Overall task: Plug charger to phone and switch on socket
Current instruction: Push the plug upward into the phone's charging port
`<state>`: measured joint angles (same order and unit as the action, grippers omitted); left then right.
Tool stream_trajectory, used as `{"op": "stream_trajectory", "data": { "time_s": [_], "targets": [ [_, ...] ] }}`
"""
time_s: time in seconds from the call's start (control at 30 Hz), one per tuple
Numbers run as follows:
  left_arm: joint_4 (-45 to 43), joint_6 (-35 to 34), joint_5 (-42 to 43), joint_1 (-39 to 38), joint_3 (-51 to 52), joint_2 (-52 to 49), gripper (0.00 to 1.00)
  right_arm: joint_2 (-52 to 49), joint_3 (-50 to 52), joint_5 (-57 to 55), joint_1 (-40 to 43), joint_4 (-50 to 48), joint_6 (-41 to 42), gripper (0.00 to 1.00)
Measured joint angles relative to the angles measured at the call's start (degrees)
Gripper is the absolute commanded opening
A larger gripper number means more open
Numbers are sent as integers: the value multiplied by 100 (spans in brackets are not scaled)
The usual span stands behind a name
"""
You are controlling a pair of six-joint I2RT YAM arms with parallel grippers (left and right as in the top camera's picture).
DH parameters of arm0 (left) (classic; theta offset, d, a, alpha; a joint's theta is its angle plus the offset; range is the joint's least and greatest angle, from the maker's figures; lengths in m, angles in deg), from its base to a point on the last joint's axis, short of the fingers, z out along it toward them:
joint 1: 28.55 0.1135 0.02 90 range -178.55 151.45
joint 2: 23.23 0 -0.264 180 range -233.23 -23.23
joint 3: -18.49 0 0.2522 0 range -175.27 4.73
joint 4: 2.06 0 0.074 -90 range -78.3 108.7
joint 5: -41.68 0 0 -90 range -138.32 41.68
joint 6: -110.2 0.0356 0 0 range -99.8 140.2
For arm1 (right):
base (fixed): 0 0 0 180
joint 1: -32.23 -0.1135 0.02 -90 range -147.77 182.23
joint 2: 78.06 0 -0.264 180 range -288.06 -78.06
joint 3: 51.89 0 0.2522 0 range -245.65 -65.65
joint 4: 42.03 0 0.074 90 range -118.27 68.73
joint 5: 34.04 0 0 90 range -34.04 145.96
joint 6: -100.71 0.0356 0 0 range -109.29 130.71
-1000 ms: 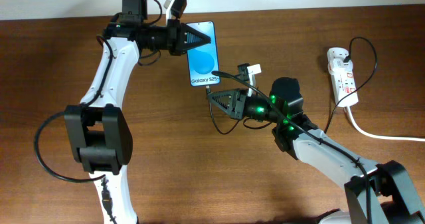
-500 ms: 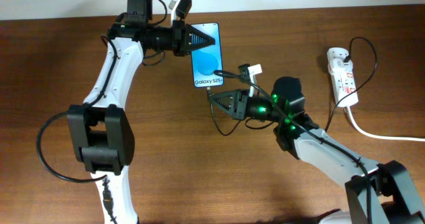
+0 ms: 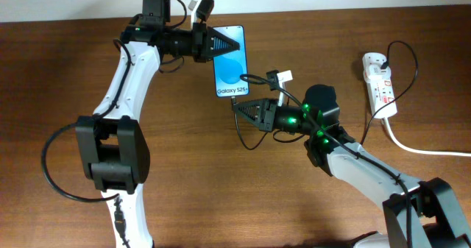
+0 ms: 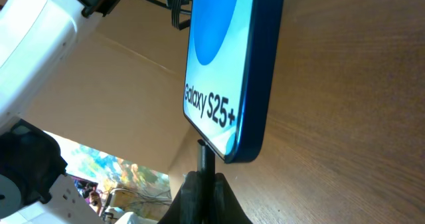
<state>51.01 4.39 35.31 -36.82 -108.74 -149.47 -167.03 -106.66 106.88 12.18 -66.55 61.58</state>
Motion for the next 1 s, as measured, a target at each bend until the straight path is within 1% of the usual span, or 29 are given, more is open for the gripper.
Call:
{"op": "stream_trajectory", "data": {
  "time_s": [0.53,0.7,0.77,0.87,0.93,1.0],
  "targets": [
    [-39,7,-2,-157,-37,0,0,-4,184,-31,-2,-560,374,4],
    [-39,-4,-2,-164,-44,0,0,-11,188,-28,0,-592,444,4],
    [-39,-4,-4,-168,-44,0,0,-11,188,-28,0,-584,442,22],
    [13,2,-35,-201,-42,0,0,-2,164,-175,26,-638,446,35],
    [-13,17,-181,-227,-42,0,0,-2,164,-216,26,-629,468,47],
    [31,22,-199,-210,-42,0,0,-2,146,-315,52,-682,455,52]
  ]
}}
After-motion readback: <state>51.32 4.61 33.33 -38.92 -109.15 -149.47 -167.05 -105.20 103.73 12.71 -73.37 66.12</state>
